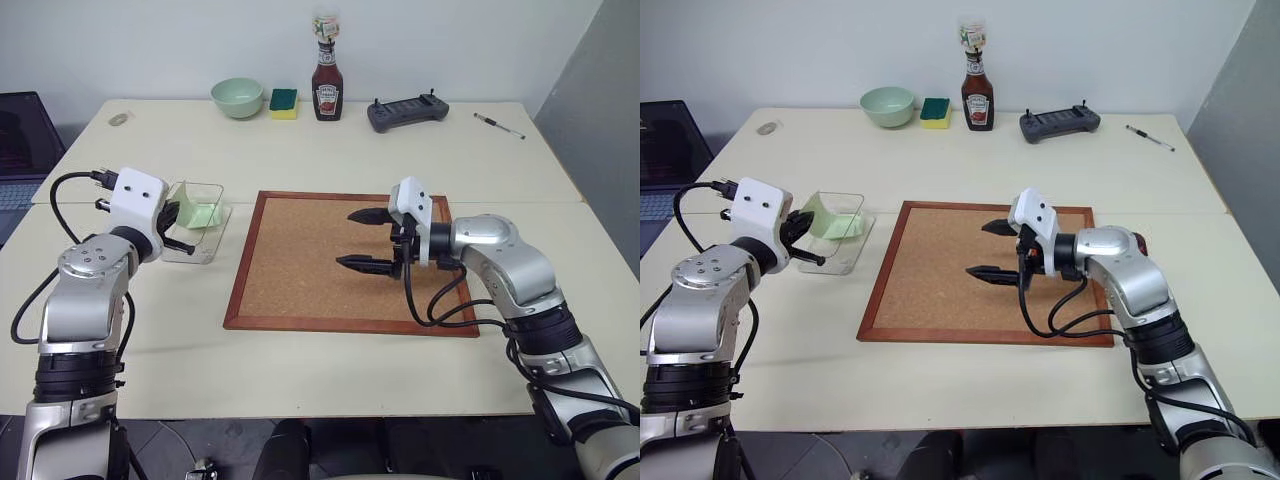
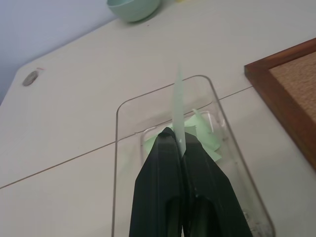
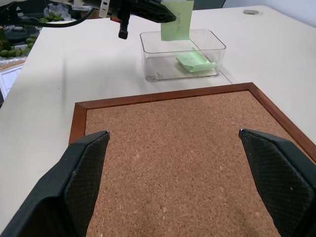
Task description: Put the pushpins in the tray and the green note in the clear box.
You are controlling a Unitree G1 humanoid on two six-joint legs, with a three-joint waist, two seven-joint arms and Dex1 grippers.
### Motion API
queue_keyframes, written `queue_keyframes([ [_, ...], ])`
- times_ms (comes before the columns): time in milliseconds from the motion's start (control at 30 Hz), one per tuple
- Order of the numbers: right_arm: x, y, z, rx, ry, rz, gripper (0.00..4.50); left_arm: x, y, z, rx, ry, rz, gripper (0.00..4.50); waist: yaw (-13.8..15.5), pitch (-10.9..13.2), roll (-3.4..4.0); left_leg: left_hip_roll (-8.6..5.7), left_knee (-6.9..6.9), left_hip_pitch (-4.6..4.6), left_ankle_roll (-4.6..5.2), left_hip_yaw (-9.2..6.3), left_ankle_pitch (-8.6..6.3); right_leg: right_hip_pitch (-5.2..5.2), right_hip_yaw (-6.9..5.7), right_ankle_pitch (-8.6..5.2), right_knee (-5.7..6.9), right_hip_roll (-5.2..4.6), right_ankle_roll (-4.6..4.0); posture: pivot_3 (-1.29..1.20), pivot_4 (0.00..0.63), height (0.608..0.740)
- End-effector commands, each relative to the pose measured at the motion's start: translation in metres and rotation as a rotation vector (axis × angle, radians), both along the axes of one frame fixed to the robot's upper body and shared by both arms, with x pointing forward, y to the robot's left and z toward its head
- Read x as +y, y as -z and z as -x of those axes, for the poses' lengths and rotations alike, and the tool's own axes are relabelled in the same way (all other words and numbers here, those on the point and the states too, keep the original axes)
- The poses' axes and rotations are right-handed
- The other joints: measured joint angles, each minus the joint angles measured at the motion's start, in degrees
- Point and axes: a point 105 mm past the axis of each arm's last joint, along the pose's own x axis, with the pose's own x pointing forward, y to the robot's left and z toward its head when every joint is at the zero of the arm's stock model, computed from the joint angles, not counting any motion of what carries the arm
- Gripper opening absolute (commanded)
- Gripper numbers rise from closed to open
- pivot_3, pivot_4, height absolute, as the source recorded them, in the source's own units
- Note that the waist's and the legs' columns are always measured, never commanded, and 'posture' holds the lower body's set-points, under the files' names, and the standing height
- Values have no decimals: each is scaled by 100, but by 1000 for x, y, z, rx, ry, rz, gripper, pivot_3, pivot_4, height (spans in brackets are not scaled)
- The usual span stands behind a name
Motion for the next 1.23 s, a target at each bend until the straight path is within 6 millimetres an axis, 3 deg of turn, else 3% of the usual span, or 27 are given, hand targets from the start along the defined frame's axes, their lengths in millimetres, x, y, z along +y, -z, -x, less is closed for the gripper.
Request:
queue_keyframes([
  [33, 5, -11, 3, -49, -28, -12, 4497, 9, -10, -1, -46, -44, -36, 189, -2, 0, 0, 0, 1, -10, 0, 1, 0, -11, 0, 0, 3, 0, 0, 0, 150, 740],
  [500, 3, -10, 3, -44, 1, -24, 4500, 5, -27, -5, -111, -34, -34, 2737, -26, 0, 0, 0, 6, -39, -1, -1, 1, -38, -2, 1, 7, 0, -1, 0, 150, 740],
  [567, 1, -12, 3, -50, 13, -32, 4500, -5, -45, -4, -187, 7, -18, 3105, -38, 0, 0, 0, 6, -39, -1, -1, 1, -38, -2, 1, 7, 0, -1, 0, 150, 740],
  [667, -4, -15, 0, -70, 53, -63, 4500, -30, -65, 0, -264, 124, 85, 3105, -21, 0, 0, 0, 25, -53, -1, -10, 0, -39, -10, 1, 7, 1, -1, 0, 150, 740],
  [733, -10, -18, -4, -74, 111, -114, 4500, -55, -66, 4, -246, 241, 174, 3105, -16, 0, 0, -2, 31, -58, -1, -10, 0, -38, -9, 1, 7, -1, -1, 0, 150, 740],
  [800, -18, -18, -6, -75, 182, -177, 4500, -80, -62, 13, -208, 360, 243, 3105, -12, -1, -1, -4, 36, -57, -1, -9, 0, -34, -7, 1, 8, -3, -1, 0, 150, 740],
  [900, -34, -10, -6, -74, 344, -300, 4500, -108, -40, 31, -156, 470, 208, 3105, -25, -1, -1, -2, 36, -55, -1, -6, 0, -34, -4, 1, 10, -2, -1, 0, 150, 740],
  [1100, -57, 29, 19, -17, 426, -263, 4500, -137, 5, 57, -11, 612, 277, 3105, -35, -1, 0, 0, 39, -53, 0, 0, 0, -35, 3, 1, 15, 1, -1, 0, 150, 740],
  [1233, -72, 42, 24, 19, 429, -191, 4500, -148, 37, 74, 75, 715, 219, 3105, -42, -1, 0, 0, 43, -32, 1, 9, 0, -16, 12, 4, 15, 1, 4, 0, 150, 740],
])
